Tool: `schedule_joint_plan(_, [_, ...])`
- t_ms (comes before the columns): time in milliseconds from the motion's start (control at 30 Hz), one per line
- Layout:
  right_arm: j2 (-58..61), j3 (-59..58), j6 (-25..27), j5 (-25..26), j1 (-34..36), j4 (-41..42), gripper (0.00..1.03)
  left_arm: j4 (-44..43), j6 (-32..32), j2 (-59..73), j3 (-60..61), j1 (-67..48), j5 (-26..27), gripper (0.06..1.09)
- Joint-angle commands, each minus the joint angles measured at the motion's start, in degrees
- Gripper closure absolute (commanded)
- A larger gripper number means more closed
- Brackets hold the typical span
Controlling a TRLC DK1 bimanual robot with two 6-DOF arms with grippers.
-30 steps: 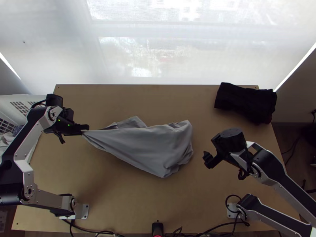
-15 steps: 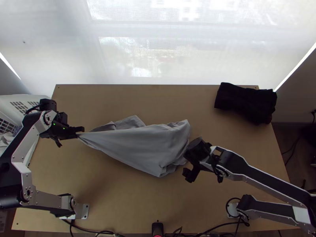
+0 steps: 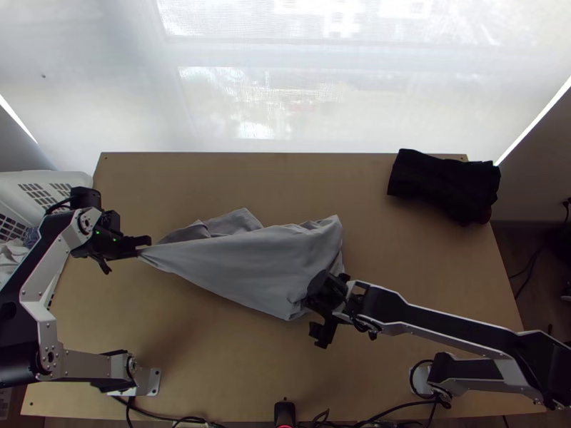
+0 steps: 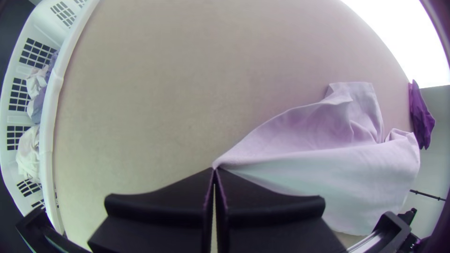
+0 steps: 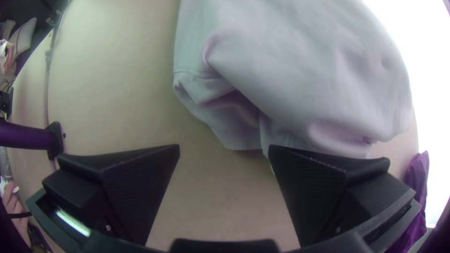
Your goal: Fold the t-shirt
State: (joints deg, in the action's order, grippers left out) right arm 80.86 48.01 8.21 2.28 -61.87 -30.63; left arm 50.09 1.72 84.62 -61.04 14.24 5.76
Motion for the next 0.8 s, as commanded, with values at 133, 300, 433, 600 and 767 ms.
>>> schedule_joint_plan(133, [6.15, -0.28, -0.21, -0.44, -0.71, 5.32, 0.17, -0.16, 0.39, -0.24, 1.45, 0.26, -0.57, 1.05])
schedule_joint_plan(300, [8.35, 0.24, -0.03, -2.2, 1.05, 7.96, 0.45, -0.6, 0.57, -0.16, 2.59, 0.44, -0.57, 1.05])
schedule_joint_plan(433, [9.76, 0.42, 0.14, -2.2, 2.1, 8.66, 0.59, -1.04, 0.66, 0.2, 3.03, 0.35, -0.57, 1.05])
schedule_joint_plan(600, [8.79, 0.16, 0.14, -2.2, 3.86, 9.54, 1.0, -1.22, 0.66, 0.46, 2.59, 0.26, -0.57, 1.05])
schedule_joint_plan(767, [4.39, 0.68, -0.3, -2.2, 8.43, 8.92, 1.0, -1.22, 0.75, 0.2, 2.24, 0.35, -0.57, 1.05])
